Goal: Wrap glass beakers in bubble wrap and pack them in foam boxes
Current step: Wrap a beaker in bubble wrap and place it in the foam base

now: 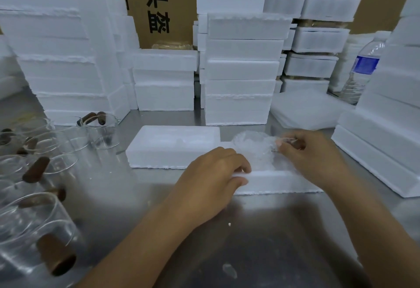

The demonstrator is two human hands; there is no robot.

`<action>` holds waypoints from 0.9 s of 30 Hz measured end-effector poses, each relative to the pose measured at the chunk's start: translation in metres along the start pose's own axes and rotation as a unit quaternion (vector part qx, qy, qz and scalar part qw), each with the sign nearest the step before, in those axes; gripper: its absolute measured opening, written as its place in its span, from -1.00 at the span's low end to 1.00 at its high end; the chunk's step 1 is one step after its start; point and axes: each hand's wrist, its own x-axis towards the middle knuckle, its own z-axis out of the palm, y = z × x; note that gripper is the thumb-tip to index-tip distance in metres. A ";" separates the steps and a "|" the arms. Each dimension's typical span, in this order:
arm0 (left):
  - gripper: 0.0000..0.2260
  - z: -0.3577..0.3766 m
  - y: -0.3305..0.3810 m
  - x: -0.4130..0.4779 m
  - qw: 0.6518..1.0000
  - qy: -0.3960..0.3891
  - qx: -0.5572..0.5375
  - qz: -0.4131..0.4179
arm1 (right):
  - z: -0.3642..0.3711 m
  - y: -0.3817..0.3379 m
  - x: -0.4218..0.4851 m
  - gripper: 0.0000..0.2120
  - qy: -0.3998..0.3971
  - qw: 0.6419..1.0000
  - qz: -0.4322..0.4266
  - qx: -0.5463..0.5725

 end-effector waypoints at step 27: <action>-0.33 -0.020 -0.059 0.001 0.837 0.269 -0.060 -0.473 | -0.003 0.011 0.004 -0.90 0.142 0.938 0.262 0.177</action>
